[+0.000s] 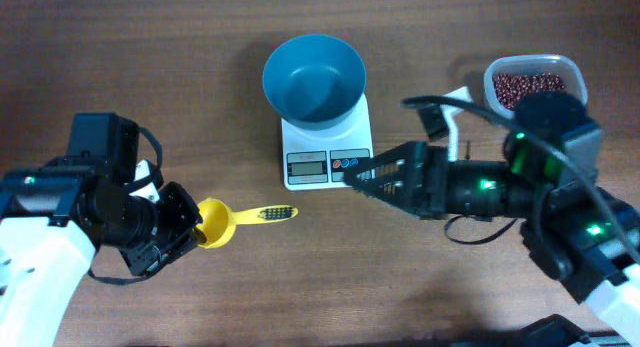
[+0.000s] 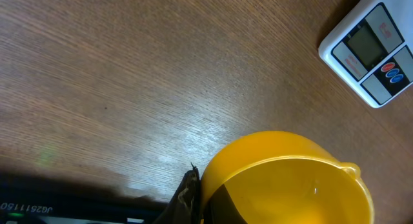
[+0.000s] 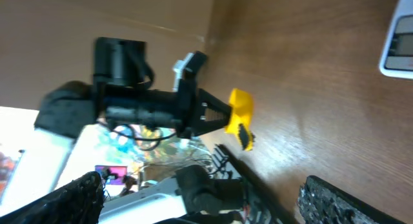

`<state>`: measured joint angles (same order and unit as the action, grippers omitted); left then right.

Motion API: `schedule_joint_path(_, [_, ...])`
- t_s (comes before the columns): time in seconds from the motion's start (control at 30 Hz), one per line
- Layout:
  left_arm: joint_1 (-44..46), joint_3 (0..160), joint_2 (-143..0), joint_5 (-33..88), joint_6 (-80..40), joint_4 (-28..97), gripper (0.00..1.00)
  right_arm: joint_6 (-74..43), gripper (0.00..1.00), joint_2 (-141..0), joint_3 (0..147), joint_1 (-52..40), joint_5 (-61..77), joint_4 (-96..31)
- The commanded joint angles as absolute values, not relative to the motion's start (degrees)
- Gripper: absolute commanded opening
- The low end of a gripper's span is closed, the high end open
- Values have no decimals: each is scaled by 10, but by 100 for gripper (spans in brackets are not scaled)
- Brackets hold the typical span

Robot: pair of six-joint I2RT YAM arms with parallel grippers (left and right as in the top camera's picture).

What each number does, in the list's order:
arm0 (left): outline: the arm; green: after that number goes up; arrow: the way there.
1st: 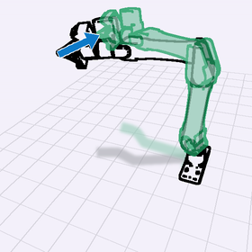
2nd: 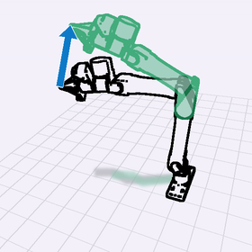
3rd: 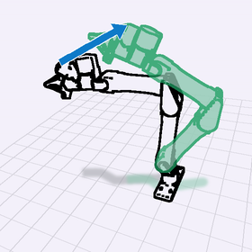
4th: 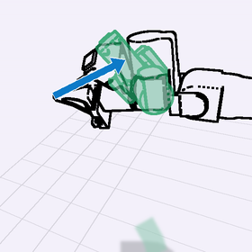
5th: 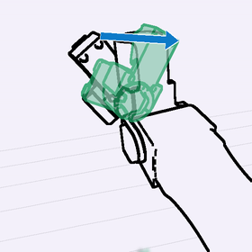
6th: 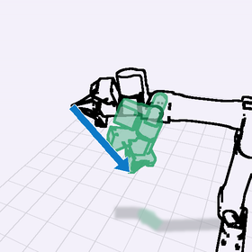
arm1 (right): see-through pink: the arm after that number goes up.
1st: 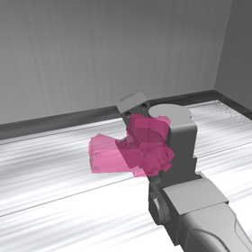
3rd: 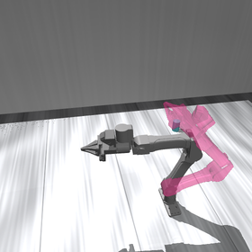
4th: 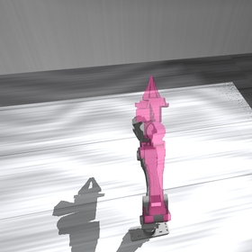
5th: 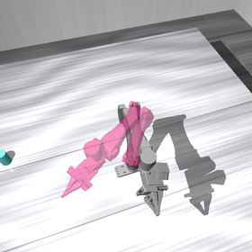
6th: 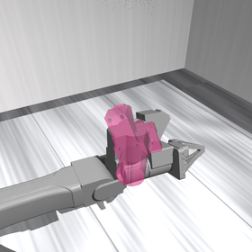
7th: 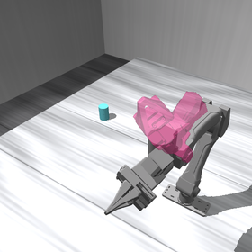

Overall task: Scoop item into bowl and weigh 50g on scale
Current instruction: 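Reach the right gripper to the scoop handle held by the left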

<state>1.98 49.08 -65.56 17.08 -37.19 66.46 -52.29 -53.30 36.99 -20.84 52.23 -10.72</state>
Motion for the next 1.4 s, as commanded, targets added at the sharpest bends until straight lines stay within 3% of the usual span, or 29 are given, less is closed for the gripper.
schedule_joint_path(0.0, [22, 495, -653, 165, -377, 665, 0, -516, 99, -578, 383, -292, 399, -109])
schedule_joint_path(0.17, [22, 495, -653, 167, -377, 665, 0, -531, 98, -659, 383, -379, 363, -39])
schedule_joint_path(0.23, [22, 495, -653, 167, -377, 665, 0, -545, 89, -683, 383, -410, 350, -1])
schedule_joint_path(0.33, [22, 495, -653, 177, -377, 665, 0, -552, 84, -714, 383, -449, 321, 46])
schedule_joint_path(0.37, [22, 495, -653, 181, -377, 665, 0, -564, 75, -721, 383, -457, 310, 50])
schedule_joint_path(0.43, [52, 495, -653, 182, -377, 661, 0, -590, 65, -733, 383, -459, 308, 50])
schedule_joint_path(0.67, [107, 495, -653, 182, -417, 633, 0, -627, 43, -735, 383, -459, 305, 50])
schedule_joint_path(0.97, [134, 495, -653, 182, -454, 625, 0, -627, 37, -735, 383, -465, 306, 49])
schedule_joint_path(1.17, [162, 495, -653, 175, -454, 615, 0, -627, 27, -735, 383, -465, 306, 46])
schedule_joint_path(1.37, [162, 495, -653, 152, -454, 618, 0, -626, 26, -735, 383, -465, 306, 23])
